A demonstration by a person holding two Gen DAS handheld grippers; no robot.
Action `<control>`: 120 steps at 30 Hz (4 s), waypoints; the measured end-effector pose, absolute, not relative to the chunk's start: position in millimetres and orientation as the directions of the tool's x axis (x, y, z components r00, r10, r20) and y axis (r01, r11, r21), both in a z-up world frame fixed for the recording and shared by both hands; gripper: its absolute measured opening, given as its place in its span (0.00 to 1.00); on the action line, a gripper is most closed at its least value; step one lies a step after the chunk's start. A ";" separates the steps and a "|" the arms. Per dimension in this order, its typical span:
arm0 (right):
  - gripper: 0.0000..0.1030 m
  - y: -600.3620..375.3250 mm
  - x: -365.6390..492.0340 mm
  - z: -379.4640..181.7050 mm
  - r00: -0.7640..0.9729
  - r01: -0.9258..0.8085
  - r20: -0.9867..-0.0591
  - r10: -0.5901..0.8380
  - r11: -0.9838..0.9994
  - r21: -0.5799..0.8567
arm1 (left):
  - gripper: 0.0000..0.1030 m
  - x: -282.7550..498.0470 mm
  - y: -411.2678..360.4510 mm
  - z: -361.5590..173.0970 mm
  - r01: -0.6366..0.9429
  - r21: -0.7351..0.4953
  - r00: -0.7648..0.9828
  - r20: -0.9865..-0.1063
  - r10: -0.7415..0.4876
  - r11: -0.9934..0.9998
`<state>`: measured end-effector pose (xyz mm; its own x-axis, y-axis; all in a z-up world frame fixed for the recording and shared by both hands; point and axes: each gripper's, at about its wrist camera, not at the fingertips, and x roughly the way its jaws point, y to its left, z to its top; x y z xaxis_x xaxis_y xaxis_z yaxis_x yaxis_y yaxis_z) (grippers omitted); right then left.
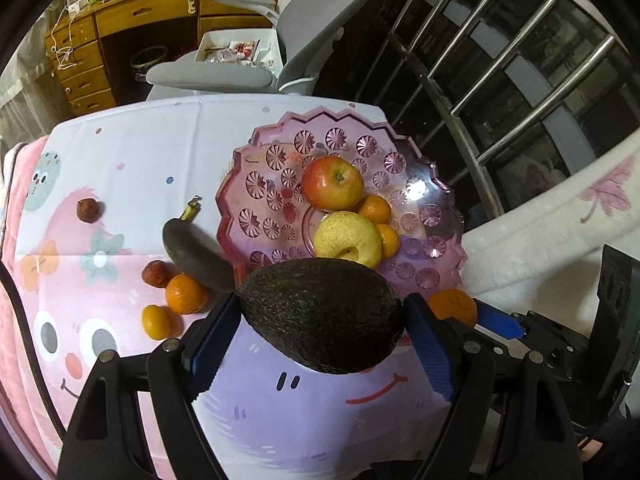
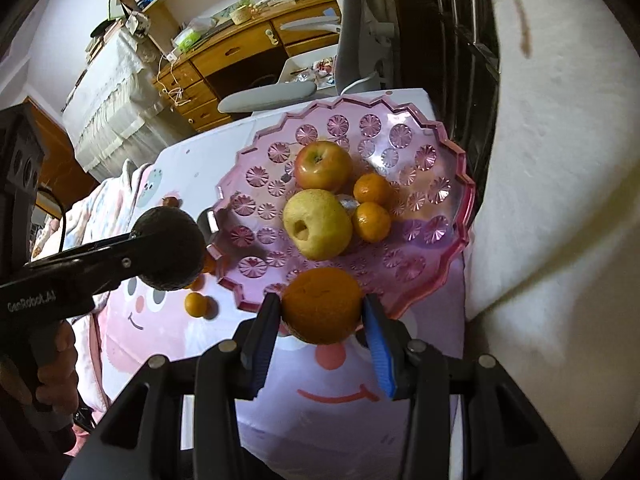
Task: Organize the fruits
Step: 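Carry the avocado and orange over the pink bowl and release both, then withdraw both open tools from the bowl back over the table, then grasp a small orange with the left tool while the right tool grasps another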
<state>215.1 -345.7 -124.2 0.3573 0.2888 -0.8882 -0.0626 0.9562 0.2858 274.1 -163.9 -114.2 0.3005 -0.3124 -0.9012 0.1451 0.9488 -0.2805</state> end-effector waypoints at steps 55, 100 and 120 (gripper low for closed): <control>0.43 -245.3 135.2 -159.9 0.267 0.344 -0.873 0.409 0.806 0.482 | 0.85 174.1 23.5 -114.7 0.053 -0.291 0.259 -0.920 -0.295 0.955; 0.43 -111.4 174.7 -210.5 0.428 -0.106 -0.898 0.104 0.992 0.064 | 0.85 280.2 23.4 -199.5 0.204 -0.256 0.013 -0.964 -0.264 0.945; 0.40 -109.9 189.2 -238.1 0.451 -0.205 -0.874 0.182 0.974 0.097 | 0.58 309.0 -44.1 -247.2 0.323 -0.227 -0.048 -0.974 -0.223 0.919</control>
